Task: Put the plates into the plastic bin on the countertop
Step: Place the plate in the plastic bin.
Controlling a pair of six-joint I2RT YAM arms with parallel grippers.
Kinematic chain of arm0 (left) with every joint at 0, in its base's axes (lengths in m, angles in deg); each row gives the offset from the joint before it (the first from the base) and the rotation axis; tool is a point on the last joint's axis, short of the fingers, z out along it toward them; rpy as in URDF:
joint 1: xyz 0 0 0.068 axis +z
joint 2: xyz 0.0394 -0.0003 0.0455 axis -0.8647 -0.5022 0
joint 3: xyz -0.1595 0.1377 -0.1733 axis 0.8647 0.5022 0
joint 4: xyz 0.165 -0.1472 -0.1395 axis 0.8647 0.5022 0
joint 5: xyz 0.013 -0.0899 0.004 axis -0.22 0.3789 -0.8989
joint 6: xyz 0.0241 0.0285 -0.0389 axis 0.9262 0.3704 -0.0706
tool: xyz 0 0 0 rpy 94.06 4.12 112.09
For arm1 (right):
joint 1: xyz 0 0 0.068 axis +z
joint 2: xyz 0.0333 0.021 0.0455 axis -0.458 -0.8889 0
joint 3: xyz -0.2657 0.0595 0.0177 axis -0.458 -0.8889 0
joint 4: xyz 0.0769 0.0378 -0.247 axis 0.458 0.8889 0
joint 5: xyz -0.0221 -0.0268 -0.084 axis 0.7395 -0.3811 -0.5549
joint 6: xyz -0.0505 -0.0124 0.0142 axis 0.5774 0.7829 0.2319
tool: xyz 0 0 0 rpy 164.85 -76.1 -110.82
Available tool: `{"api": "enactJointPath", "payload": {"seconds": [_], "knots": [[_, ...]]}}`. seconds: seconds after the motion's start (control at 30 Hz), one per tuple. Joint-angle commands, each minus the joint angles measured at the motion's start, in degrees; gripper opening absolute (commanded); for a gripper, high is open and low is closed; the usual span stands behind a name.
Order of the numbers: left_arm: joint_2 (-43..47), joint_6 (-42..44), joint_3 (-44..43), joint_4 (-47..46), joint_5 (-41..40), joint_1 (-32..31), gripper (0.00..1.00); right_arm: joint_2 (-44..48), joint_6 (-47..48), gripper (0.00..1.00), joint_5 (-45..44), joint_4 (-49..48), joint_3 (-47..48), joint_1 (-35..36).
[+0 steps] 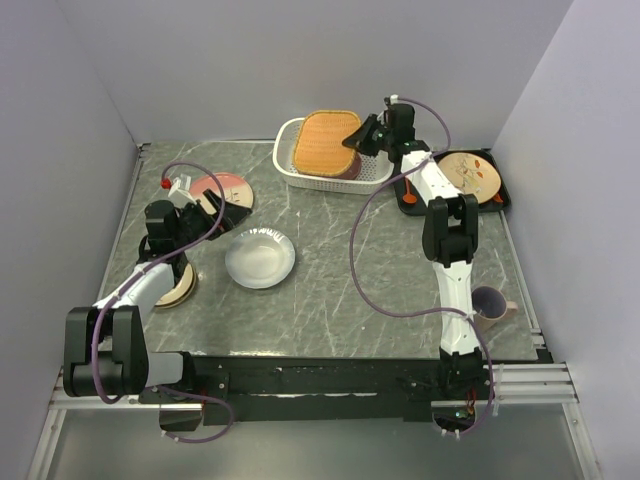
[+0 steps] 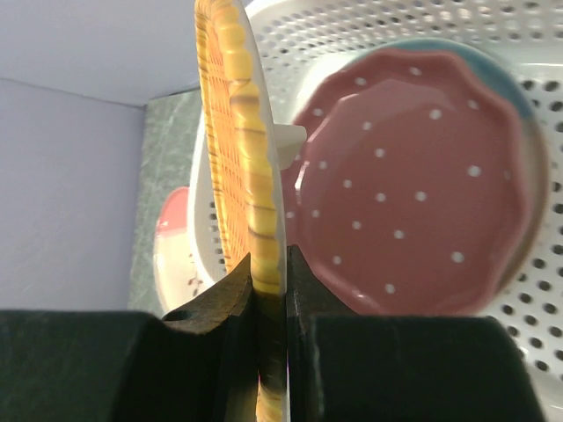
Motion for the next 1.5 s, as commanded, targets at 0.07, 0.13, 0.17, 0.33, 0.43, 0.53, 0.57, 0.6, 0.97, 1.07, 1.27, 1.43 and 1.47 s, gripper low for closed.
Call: {"api": "enactJointPath", "payload": {"seconds": [0.07,0.13,0.17,0.33,0.43,0.53,0.57,0.6,0.97,1.07,1.27,1.43,1.47], "knots": [[1.2,0.3,0.3,-3.0,0.3,-0.3,0.99,1.7,0.4,0.00,-1.7,-4.4,2.3,-1.0],[1.4,0.2,0.4,-3.0,0.3,-0.4,0.99,1.5,0.3,0.00,-2.0,-4.9,2.0,-1.3],[1.4,0.4,0.3,-2.7,0.4,-0.3,0.99,1.4,0.4,0.00,-2.1,-4.9,2.2,-1.3],[1.4,0.7,-0.1,-2.1,0.2,-0.3,0.99,0.3,0.0,0.00,-1.9,-5.2,2.5,-1.6],[1.3,0.8,-0.3,-1.9,0.3,-0.3,0.99,-0.4,-0.1,0.00,-1.9,-5.1,2.7,-1.7],[1.4,0.9,-0.4,-1.7,0.1,-0.3,0.99,-0.9,-0.2,0.00,-1.8,-5.3,3.0,-1.8],[1.3,0.9,-0.4,-1.9,0.1,-0.3,0.99,-1.0,-0.2,0.00,-1.8,-5.3,3.2,-1.8],[1.3,0.8,-0.5,-1.9,0.2,-0.3,0.99,-1.2,-0.2,0.00,-1.8,-5.2,3.5,-1.9],[0.4,0.9,-0.8,-2.1,0.5,-0.3,0.99,-3.3,0.3,0.00,-1.3,-4.7,4.0,-1.9],[0.2,1.1,-0.9,-2.0,0.5,-0.3,0.99,-4.0,0.2,0.00,-0.9,-4.6,4.0,-1.9],[-0.2,0.9,-1.0,-2.2,0.7,-0.3,0.99,-4.9,-0.1,0.07,-0.1,-4.6,3.4,-1.9],[-0.2,1.0,-0.8,-2.2,0.6,-0.3,0.99,-5.4,-0.2,0.25,-0.4,-4.2,3.1,-1.9],[-0.2,1.0,-0.7,-2.1,0.6,-0.3,0.99,-5.4,-0.1,0.30,-0.4,-4.0,3.1,-1.8]]}}
